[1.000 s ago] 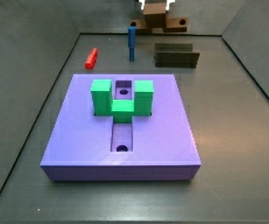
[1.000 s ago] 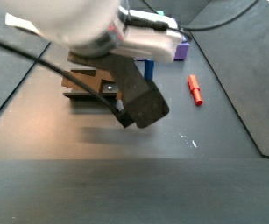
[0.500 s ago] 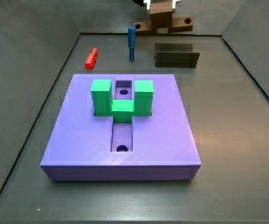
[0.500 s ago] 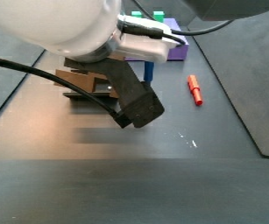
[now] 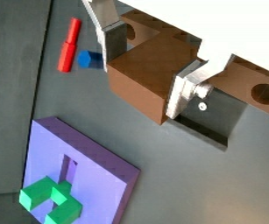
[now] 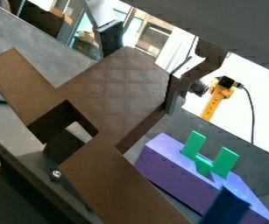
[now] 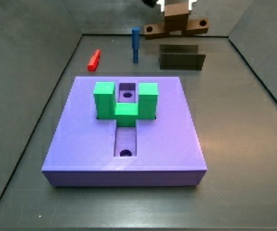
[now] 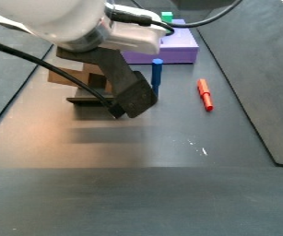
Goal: Pick up the brown object. Move up. Place the brown object on the fixture. Regrasp the brown object. Move to above the board. Insert the brown object.
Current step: Place the brown object on the fixture.
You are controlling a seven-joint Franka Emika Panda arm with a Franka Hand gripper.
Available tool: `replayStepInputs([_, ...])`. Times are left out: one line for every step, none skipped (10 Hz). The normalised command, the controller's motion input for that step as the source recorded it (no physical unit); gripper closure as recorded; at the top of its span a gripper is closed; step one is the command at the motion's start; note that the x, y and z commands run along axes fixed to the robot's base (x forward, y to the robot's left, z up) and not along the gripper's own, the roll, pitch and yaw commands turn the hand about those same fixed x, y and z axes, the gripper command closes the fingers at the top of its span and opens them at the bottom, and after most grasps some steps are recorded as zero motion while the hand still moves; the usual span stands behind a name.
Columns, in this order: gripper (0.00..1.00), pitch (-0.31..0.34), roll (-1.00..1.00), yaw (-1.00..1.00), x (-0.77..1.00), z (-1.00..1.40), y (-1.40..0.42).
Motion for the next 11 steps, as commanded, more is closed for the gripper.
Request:
replayStepInputs([1.0, -0.031, -0.03, 0.0, 1.0, 0.0, -0.19])
replayStepInputs([1.0, 0.0, 0.0, 0.0, 1.0, 0.0, -0.23])
replayStepInputs([1.0, 0.0, 0.0, 0.02, 1.0, -0.14, -0.37])
replayStepInputs([1.0, 0.0, 0.09, 0.05, 0.97, -0.35, -0.27])
replayStepInputs([1.0, 0.106, 0.27, 0.05, 0.74, -0.34, -0.11])
replayStepInputs([1.0, 0.186, 0.37, 0.09, 0.66, -0.4, 0.0])
replayStepInputs([1.0, 0.237, 0.5, 0.1, 0.54, -0.37, -0.02])
replayStepInputs([1.0, 0.26, 0.57, 0.03, 0.28, -0.36, -0.17])
replayStepInputs([1.0, 0.194, 0.43, 0.02, 0.13, -0.35, -0.22])
replayStepInputs([1.0, 0.086, 0.21, 0.05, 0.12, -0.4, -0.07])
replayStepInputs([1.0, 0.006, 0.14, 0.02, 0.07, -0.36, -0.02])
